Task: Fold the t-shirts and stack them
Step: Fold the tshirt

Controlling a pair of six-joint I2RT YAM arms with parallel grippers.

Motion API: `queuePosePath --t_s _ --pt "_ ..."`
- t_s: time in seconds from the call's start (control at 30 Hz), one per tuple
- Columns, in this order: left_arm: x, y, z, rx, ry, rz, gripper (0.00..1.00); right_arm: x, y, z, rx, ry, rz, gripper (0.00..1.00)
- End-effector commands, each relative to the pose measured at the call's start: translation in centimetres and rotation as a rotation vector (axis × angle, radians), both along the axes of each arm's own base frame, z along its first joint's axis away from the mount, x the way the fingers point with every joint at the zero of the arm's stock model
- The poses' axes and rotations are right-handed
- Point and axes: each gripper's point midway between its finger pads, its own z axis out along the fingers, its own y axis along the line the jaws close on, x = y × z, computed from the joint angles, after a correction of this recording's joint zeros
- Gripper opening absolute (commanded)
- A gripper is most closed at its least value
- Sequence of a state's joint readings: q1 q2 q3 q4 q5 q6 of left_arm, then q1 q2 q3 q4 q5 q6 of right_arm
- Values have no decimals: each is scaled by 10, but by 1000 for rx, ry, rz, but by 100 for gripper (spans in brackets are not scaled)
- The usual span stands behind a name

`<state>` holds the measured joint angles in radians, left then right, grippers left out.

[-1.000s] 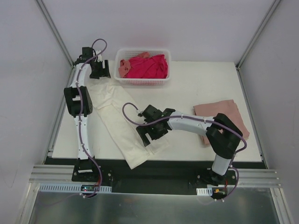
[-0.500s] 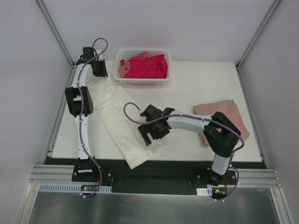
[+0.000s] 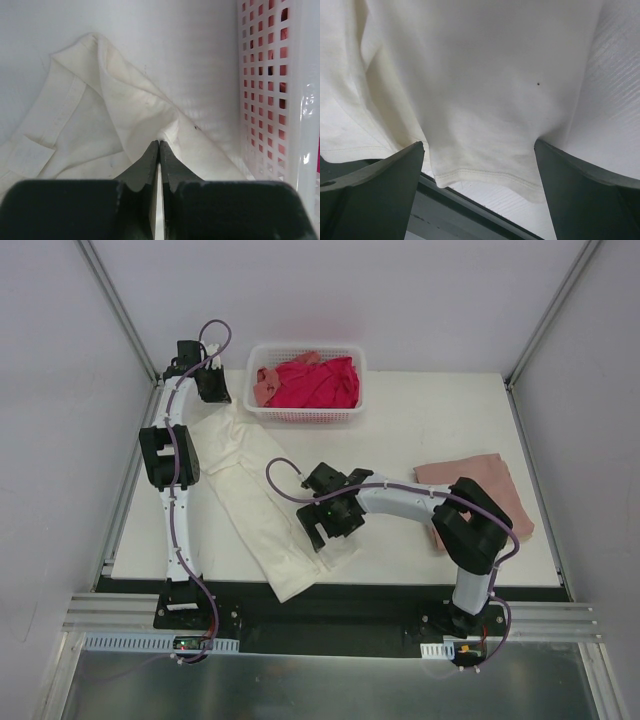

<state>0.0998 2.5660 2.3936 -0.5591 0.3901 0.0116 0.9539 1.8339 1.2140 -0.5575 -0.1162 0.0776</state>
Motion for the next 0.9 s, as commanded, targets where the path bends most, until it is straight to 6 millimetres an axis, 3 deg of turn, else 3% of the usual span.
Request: queuePosePath --t_s 0.0,0.37,0.53,0.7,0.87 --pt "13 7 18 15 -66 13 0 5 3 3 -6 4 -29 97" --pt "40 47 44 137 -173 245 0 -7 -5 -13 -37 67 -45 97" --pt "42 58 36 165 -164 311 0 -8 -5 -16 -41 81 -49 97" --pt "32 91 27 305 -131 437 0 -7 -6 -17 -42 86 -55 97" --pt "20 96 15 331 -89 448 0 -9 -6 -17 -39 94 -53 97"
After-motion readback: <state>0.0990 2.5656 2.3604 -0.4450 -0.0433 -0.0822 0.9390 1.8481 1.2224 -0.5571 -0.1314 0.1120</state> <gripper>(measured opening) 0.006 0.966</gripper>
